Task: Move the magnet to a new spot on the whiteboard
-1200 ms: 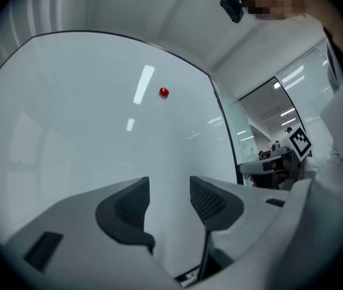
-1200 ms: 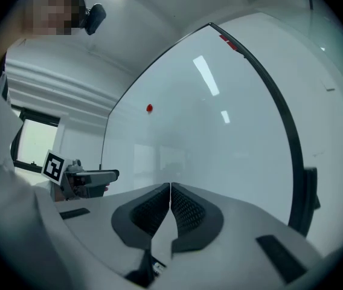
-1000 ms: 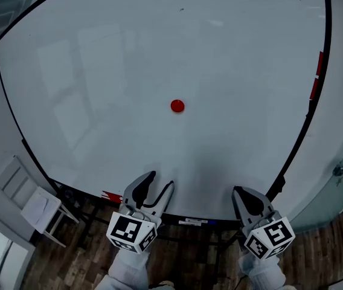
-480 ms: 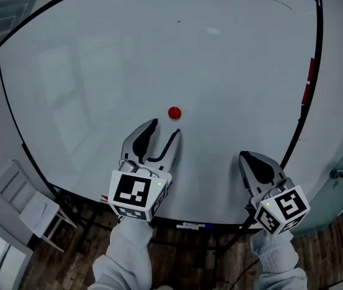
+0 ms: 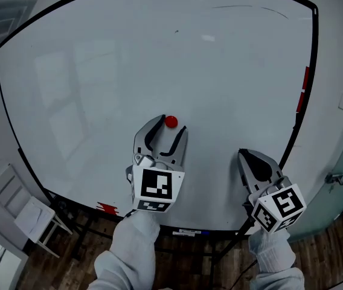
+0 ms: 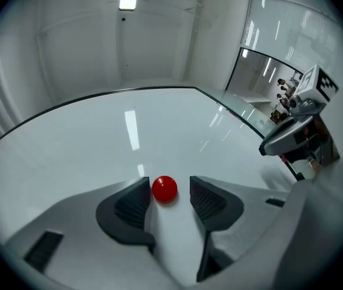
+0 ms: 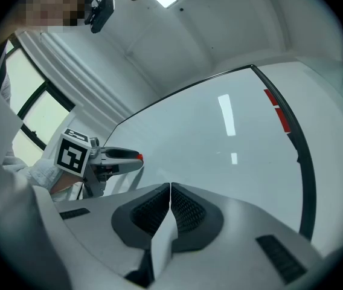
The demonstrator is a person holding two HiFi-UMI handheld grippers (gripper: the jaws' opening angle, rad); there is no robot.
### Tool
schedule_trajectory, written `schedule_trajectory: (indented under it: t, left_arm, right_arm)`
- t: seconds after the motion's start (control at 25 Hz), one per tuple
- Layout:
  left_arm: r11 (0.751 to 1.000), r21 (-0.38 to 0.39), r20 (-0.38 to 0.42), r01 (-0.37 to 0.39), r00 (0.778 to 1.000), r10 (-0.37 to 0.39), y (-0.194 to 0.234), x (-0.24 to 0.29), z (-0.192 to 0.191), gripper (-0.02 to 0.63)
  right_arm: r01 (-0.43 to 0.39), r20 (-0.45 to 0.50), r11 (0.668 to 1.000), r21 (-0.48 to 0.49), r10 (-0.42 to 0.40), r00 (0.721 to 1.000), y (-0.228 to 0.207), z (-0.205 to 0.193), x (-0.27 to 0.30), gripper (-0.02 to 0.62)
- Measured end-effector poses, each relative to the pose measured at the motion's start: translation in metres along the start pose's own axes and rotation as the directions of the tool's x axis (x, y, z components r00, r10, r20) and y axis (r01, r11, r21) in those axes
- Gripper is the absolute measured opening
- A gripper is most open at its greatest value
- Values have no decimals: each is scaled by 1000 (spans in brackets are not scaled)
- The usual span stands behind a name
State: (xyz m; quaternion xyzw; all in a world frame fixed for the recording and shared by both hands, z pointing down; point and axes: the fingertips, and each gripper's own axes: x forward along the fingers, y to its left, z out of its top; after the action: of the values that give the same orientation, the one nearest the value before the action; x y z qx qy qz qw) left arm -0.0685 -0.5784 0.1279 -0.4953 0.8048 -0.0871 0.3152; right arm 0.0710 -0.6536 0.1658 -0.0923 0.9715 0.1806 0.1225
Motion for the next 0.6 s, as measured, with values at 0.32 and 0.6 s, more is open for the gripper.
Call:
schedule_trajectory:
  t: [0.32,0.6]
  left_arm:
    - [997,57,-5,-49,999,49,-2,2,-2,127]
    - [999,26,-1,-18,1000,18,-2,2,-2,126]
  right_arm:
    - [10,3,1000,-1,-10,1000,-1,-5,0,29]
    - [16,0,1000,5,-16,1000,-1,-9,-1,29]
